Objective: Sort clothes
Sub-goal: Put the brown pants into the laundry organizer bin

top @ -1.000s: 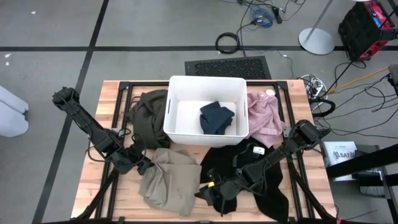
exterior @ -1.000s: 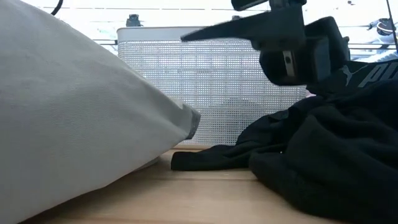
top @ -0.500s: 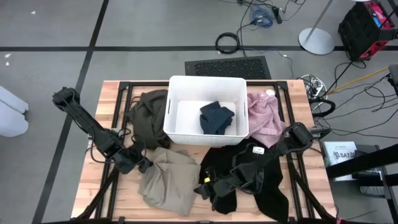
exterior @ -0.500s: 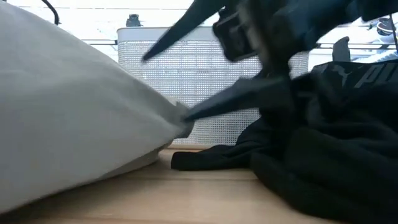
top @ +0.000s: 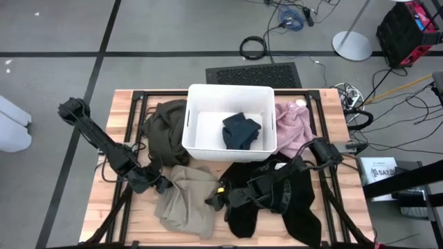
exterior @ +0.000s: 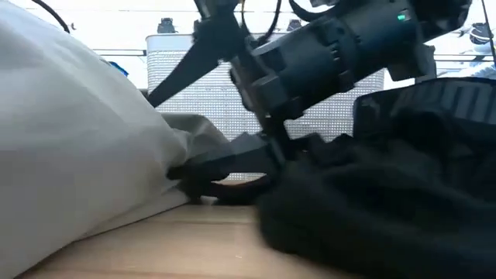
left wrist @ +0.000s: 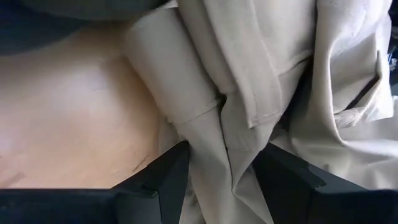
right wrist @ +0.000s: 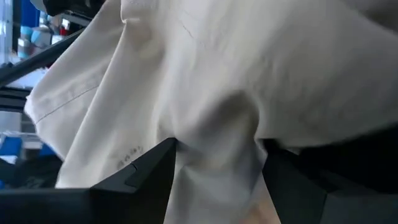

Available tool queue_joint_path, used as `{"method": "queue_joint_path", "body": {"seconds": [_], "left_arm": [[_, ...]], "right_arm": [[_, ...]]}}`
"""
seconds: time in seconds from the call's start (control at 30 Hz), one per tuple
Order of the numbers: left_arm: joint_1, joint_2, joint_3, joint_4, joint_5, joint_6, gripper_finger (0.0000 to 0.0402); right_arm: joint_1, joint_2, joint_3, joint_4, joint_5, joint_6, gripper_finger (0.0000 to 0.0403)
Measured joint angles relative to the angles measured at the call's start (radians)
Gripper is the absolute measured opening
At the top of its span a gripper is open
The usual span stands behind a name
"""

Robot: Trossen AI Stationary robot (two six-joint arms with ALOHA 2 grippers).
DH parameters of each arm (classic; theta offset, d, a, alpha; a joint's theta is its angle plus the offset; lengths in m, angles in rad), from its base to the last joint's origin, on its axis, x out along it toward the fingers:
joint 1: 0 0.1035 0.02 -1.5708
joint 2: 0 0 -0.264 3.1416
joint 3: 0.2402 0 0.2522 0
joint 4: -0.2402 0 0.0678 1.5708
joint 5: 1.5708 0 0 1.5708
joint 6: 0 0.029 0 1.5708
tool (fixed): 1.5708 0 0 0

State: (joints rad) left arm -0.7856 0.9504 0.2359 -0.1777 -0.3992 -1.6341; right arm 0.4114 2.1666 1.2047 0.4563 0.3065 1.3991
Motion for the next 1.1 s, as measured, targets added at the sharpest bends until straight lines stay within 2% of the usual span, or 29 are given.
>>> {"method": "queue_joint_path", "body": {"seconds": [0.17, 0.27, 0.37, 0.47, 0.57, 0.67, 0.87, 1.1], "left_arm": [[0.001, 0.078, -0.001, 0.200, -0.004, 0.104, 0.0181], [0.001, 0.110, -0.001, 0.323, -0.028, 0.165, 0.0151], [0.001, 0.119, 0.000, 0.402, -0.062, 0.211, 0.0096], [0.001, 0.117, 0.000, 0.479, -0.081, 0.251, 0.0028], [0.001, 0.115, 0.000, 0.566, -0.081, 0.292, 0.0015], [0.001, 0.115, 0.000, 0.674, -0.081, 0.343, 0.0015], [0.001, 0.114, 0.004, 0.863, -0.081, 0.457, 0.0006], [0.000, 0.112, 0.086, 0.877, -0.081, 0.582, 0.0005]], "right_arm": [[-0.023, 0.018, 0.097, -0.090, 0.000, -0.143, 0.0217], [-0.026, 0.019, 0.161, -0.174, 0.002, -0.186, 0.0199], [-0.027, 0.025, 0.201, -0.223, 0.003, -0.217, 0.0154], [-0.027, 0.025, 0.221, -0.211, 0.002, -0.244, 0.0084], [-0.024, 0.025, 0.240, -0.203, -0.009, -0.271, 0.0017], [-0.021, 0.025, 0.268, -0.168, -0.035, -0.294, 0.0013], [-0.010, 0.023, 0.367, -0.143, -0.049, -0.440, 0.0004], [0.006, -0.026, 0.540, -0.362, -0.040, -0.652, 0.0002]]}}
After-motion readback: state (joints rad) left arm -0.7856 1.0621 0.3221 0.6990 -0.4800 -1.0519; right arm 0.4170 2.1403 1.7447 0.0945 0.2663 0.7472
